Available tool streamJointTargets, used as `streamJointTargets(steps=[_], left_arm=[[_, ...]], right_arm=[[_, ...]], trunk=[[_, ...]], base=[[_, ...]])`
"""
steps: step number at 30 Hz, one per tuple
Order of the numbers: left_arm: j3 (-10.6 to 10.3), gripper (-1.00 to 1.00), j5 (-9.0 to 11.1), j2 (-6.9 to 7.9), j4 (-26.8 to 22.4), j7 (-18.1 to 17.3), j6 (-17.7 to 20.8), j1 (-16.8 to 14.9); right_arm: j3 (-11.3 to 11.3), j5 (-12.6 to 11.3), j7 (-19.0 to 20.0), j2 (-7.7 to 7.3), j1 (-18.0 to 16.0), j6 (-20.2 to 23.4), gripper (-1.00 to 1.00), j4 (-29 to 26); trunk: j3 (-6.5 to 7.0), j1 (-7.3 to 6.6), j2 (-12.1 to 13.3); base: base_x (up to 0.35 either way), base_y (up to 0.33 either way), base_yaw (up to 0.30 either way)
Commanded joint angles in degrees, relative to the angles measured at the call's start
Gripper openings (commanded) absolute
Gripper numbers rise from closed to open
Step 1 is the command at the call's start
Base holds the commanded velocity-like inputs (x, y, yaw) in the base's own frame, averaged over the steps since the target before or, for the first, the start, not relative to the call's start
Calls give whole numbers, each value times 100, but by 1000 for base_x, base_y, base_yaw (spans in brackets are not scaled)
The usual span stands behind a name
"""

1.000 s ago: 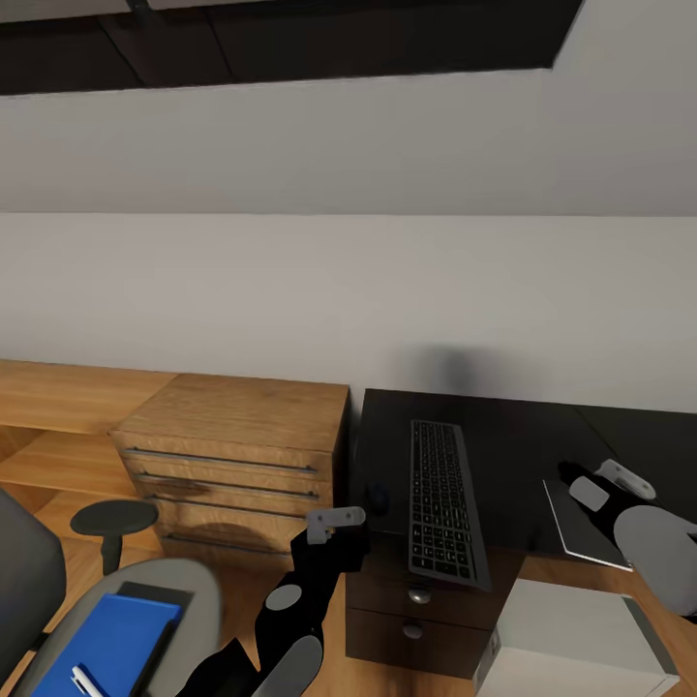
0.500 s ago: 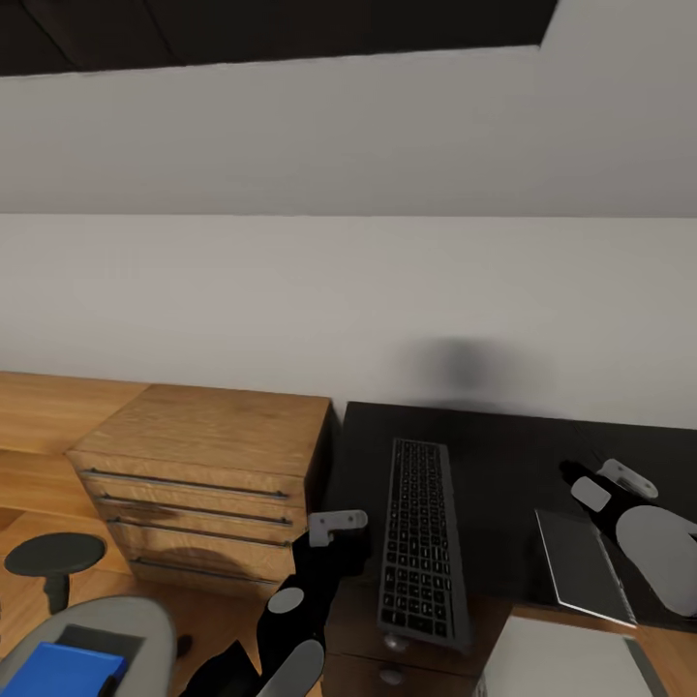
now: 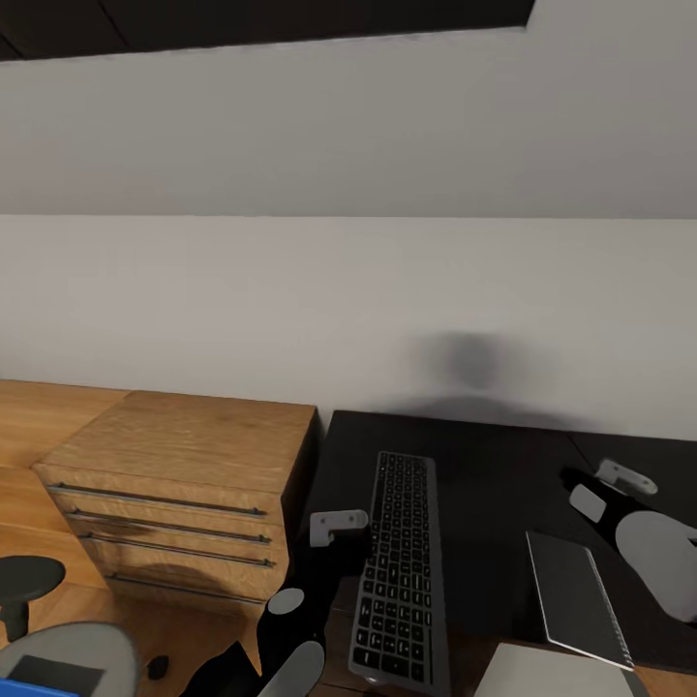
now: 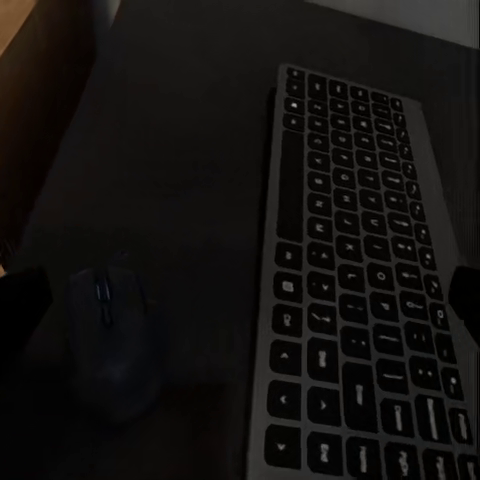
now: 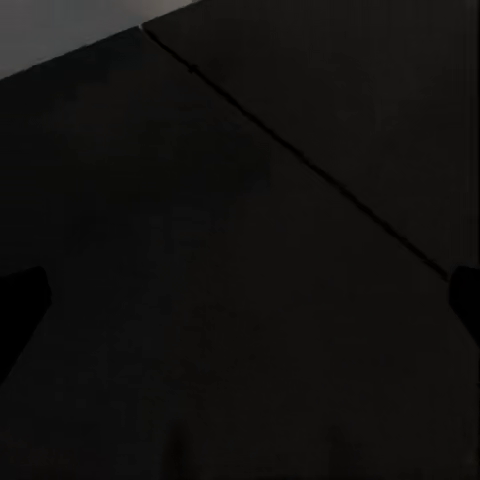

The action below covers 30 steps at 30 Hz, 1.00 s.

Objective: In the bedroom, organize the workspace by keeping the computer under the desk, ensuring the monitor is on the desk, placing the keyboard on the desk next to the monitor, placing the mouse on the desk next to the keyboard, moving the folder from the swivel chair onto the desk next to the mouse, stacking the notebook on top of the folder with the pen on top of the notebook, and positioning the swivel chair next to the desk.

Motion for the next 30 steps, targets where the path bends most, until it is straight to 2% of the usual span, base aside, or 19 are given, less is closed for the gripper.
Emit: streamJointTargets(steps=[1, 2, 3, 8, 30], left_arm=[[-9, 100, 25, -1, -13, 44, 21, -6], [-10, 100, 23, -2, -17, 46, 21, -6], [-9, 100, 22, -8, -25, 52, 20, -6], [-1, 100, 18, -20, -65, 73, 13, -6], [-16, 100, 18, -19, -85, 79, 10, -7]], right_arm=[[4, -3, -73, 1, -4, -17, 100, 8], [5, 51, -155, 2, -2, 14, 100, 7], [5, 274, -483, 7, 3, 261, 100, 6], [2, 525, -742, 14, 6, 888, 100, -3], [11, 561, -773, 109, 6, 1127, 100, 4]], trunk=[[-6, 0, -4], [-6, 0, -4], [-6, 0, -4], [-78, 88, -164], [-473, 571, -1047]], base=[[12, -11, 0], [9, -9, 0], [4, -4, 0], [2, -2, 0], [0, 0, 0]])
